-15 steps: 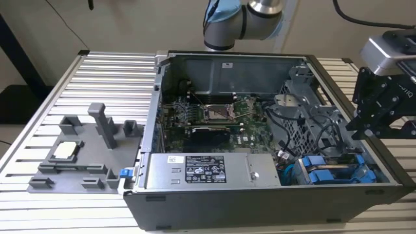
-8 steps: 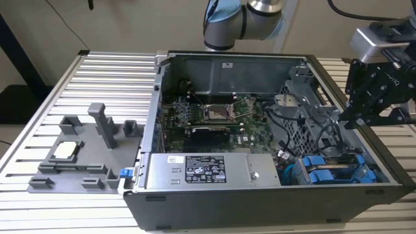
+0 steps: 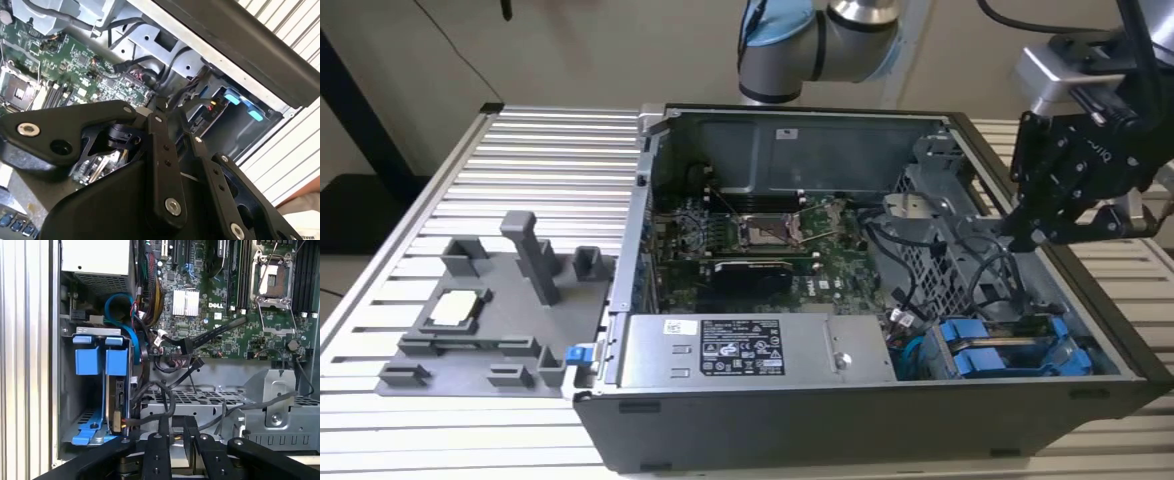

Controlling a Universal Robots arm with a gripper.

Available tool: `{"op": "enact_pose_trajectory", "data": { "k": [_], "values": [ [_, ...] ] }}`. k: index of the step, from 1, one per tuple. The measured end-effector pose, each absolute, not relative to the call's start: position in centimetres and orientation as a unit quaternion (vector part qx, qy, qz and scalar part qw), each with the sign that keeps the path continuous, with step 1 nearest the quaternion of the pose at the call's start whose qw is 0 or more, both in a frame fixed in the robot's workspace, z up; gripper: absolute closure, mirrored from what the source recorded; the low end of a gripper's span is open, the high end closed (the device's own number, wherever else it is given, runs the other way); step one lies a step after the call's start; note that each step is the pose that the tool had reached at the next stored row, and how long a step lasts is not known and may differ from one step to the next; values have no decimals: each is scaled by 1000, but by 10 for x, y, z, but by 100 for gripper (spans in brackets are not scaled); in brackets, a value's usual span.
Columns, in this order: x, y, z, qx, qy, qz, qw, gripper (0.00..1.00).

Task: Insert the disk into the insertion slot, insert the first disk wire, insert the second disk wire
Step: 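Insert the first disk wire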

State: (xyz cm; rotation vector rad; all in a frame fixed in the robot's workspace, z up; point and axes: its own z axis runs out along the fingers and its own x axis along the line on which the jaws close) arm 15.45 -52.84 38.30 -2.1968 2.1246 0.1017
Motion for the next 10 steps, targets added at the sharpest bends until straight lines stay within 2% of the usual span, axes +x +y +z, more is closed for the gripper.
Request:
{"op": "enact_pose_trajectory", "data": {
  "k": [10],
  "values": [
    [127,-520,382,-718,694,29,40,73]
  ]
}}
